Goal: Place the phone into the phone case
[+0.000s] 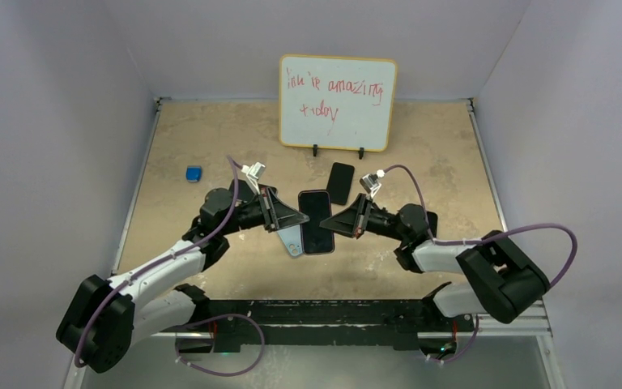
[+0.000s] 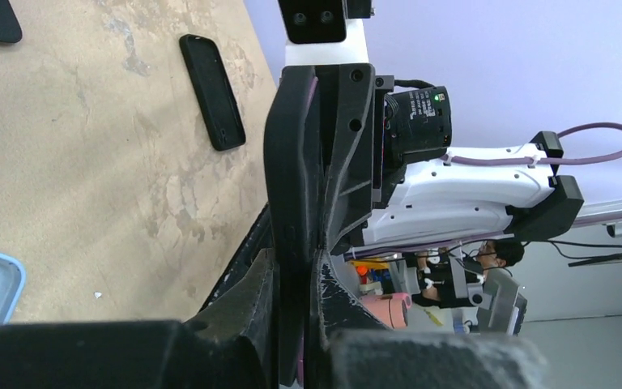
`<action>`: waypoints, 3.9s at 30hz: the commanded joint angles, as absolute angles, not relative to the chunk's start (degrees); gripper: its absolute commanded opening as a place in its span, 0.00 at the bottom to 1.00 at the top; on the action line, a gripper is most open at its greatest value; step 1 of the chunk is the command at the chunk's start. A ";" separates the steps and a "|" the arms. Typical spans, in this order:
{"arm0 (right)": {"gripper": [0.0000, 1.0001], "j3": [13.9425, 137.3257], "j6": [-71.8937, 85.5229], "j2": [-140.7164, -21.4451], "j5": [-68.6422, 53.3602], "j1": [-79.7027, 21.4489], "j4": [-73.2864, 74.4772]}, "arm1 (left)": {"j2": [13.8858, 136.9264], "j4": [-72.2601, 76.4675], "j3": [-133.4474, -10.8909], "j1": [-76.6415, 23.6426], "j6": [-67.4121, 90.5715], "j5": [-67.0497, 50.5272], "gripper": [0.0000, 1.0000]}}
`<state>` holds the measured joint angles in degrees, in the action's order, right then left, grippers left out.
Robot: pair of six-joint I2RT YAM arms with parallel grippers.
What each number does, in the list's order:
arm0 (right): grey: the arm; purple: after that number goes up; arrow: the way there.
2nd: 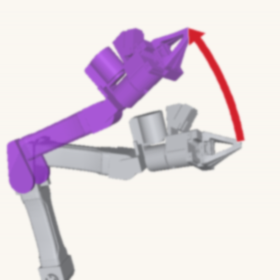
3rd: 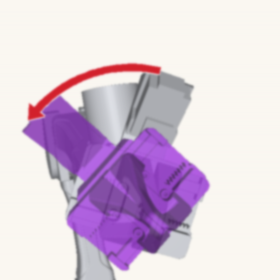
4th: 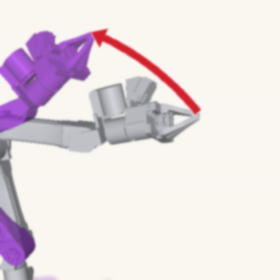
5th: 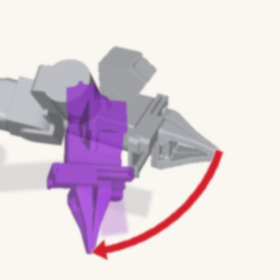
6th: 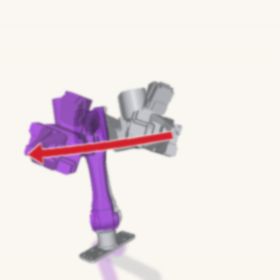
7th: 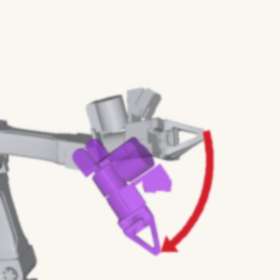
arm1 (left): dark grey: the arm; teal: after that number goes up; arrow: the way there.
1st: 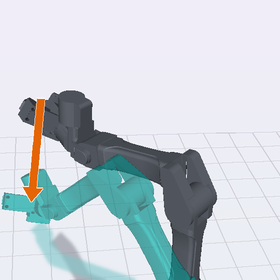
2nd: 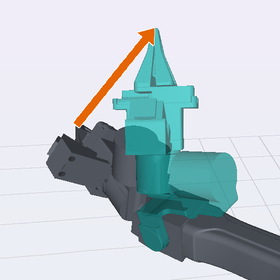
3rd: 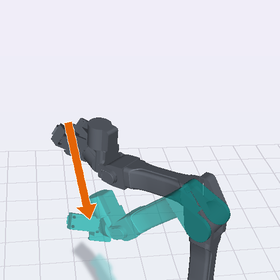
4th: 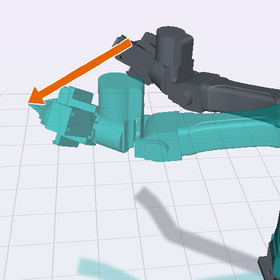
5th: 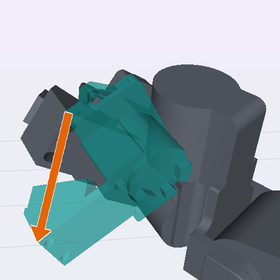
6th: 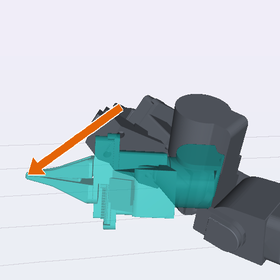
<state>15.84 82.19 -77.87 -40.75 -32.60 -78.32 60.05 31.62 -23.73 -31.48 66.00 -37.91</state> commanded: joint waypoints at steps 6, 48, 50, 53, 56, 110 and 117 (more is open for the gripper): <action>0.32 18.07 86.70 -82.20 -41.39 -33.44 -92.19 | 59.92 30.11 -25.20 -31.64 65.33 -39.51 0.00; 0.07 21.71 89.53 -85.33 -36.09 -33.41 -95.30 | 53.70 8.54 -29.32 -31.64 56.19 -37.29 0.03; 0.02 21.26 89.85 -84.80 -35.08 -33.40 -95.21 | 51.79 13.07 -27.76 -31.62 59.29 -37.69 0.19; 0.00 20.48 90.51 -83.98 -33.57 -33.40 -93.78 | 49.94 19.14 -25.07 -31.64 64.43 -37.53 0.40; 0.00 20.08 91.40 -83.67 -31.53 -33.32 -94.44 | 49.83 22.78 -22.67 -31.63 67.62 -38.34 0.44; 0.00 21.54 84.46 -78.54 -38.41 -33.86 -87.31 | 48.05 4.85 -33.10 -31.19 48.42 -35.67 0.00; 0.00 21.59 85.16 -78.40 -38.45 -33.84 -88.76 | 48.30 2.25 -32.54 -31.11 47.37 -33.42 0.00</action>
